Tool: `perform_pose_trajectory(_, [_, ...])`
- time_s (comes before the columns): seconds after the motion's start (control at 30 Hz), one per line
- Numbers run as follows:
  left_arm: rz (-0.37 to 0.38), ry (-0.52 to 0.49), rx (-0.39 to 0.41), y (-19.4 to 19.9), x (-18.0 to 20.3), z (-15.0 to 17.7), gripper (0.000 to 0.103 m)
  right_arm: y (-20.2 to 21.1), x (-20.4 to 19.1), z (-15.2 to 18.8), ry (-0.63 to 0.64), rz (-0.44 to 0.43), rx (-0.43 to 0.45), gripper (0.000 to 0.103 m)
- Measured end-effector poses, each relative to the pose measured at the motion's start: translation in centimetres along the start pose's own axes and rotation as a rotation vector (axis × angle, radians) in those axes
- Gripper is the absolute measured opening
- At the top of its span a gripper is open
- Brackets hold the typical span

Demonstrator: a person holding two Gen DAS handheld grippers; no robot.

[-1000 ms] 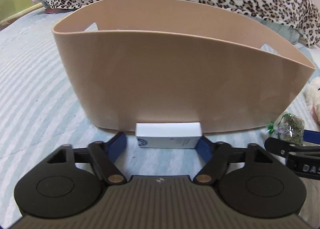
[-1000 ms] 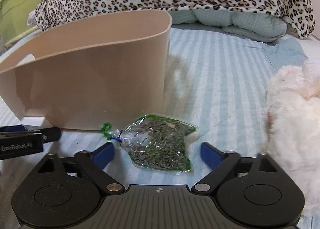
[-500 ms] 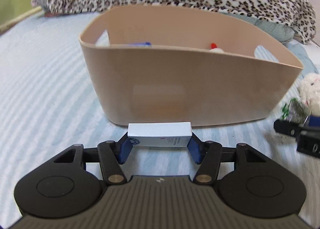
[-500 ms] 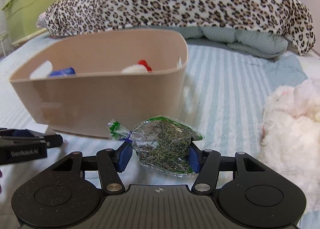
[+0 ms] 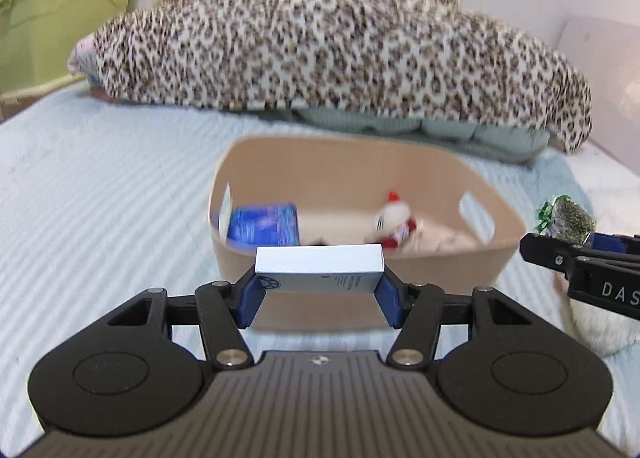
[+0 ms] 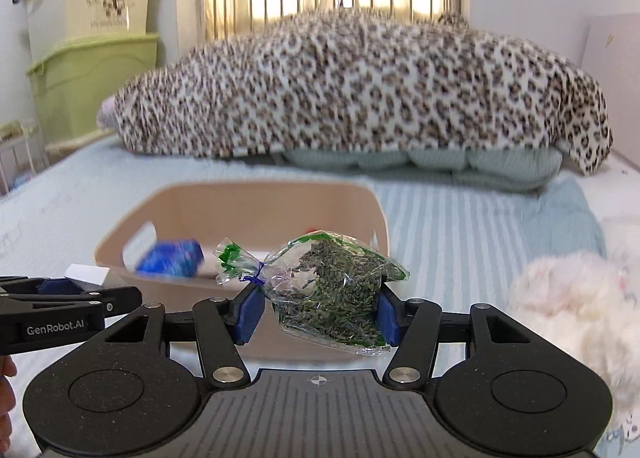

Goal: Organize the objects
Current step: 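Drop the white box and herb bag into the basket with both grippers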

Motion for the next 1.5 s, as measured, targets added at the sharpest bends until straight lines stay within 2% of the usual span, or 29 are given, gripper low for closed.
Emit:
perform_pose_trajectory(0.13, [-0.020, 0.006, 0.052, -0.5, 0.0, -2.7, 0.060, -0.1, -0.3, -2.6, -0.017, 0.008, 0.057, 0.055])
perform_pose_trajectory(0.23, [-0.041, 0.014, 0.059, -1.9, 0.2, -4.4, 0.060, -1.1, -0.5, -4.1, -0.025, 0.012, 0.076, 0.055])
perform_pose_trajectory(0.33, [-0.056, -0.030, 0.060, -3.8, 1.0, -5.4, 0.060, -2.5, -0.6, -4.9, -0.010, 0.030, 0.076, 0.055])
perform_pose_trajectory(0.4, [-0.047, -0.053, 0.025, -5.5, 1.3, -5.5, 0.060, -3.8, -0.5, -5.2, 0.002, 0.043, 0.068, 0.055])
perform_pose_trajectory(0.5, [-0.030, -0.032, -0.056, -8.4, 1.3, -5.1, 0.060, -6.3, 0.0, -5.1, -0.024, 0.049, 0.024, 0.055])
perform_pose_trajectory(0.63, [-0.037, -0.084, -0.147, -11.4, 1.7, -3.8, 0.060, -9.2, 0.2, -3.6, -0.027, 0.045, -0.046, 0.055])
perform_pose_trajectory(0.83, [-0.062, -0.098, -0.251, -14.3, 0.9, -1.7, 0.060, -11.5, 0.7, -1.2, -0.018, 0.059, -0.153, 0.058])
perform_pose_trajectory(0.87, [-0.061, -0.101, -0.263, -14.6, 0.8, -1.4, 0.060, -11.6, 0.8, -1.0, -0.019, 0.062, -0.164, 0.064])
perform_pose_trajectory(1.0, [-0.040, -0.095, -0.311, -14.6, 0.6, -0.8, 0.062, -11.5, 1.0, -0.7, -0.016, 0.068, -0.165, 0.069])
perform_pose_trajectory(1.07, [-0.052, -0.095, -0.304, -14.2, 0.3, -1.1, 0.078, -11.1, 0.9, -0.8, -0.004, 0.074, -0.155, 0.080])
perform_pose_trajectory(1.1, [-0.062, -0.091, -0.290, -13.8, 0.1, -1.3, 0.081, -10.7, 0.8, -0.9, 0.001, 0.076, -0.148, 0.084])
perform_pose_trajectory(1.17, [-0.063, -0.075, -0.267, -13.1, 0.0, -2.0, 0.084, -10.0, 0.5, -1.2, 0.004, 0.078, -0.136, 0.099])
perform_pose_trajectory(1.2, [-0.059, -0.065, -0.265, -12.9, -0.1, -2.3, 0.085, -9.7, 0.4, -1.4, 0.003, 0.079, -0.131, 0.102])
perform_pose_trajectory(1.3, [-0.065, -0.041, -0.261, -11.9, -0.6, -2.8, 0.087, -8.8, 0.0, -2.0, 0.002, 0.073, -0.122, 0.103])
perform_pose_trajectory(1.5, [-0.106, -0.071, -0.230, -9.6, -0.8, -3.7, 0.087, -6.7, -1.1, -3.0, 0.008, 0.066, -0.117, 0.103])
Point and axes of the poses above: each gripper's, at about its wrist camera, not at the fingertips, and y roughly against the way its jaws point, x to its right, z to its underside, the point moved 6 cm from there along -y, roughly the way its jaws point, and after that the axes turned 6 degrees about x, right-handed, at the moved point
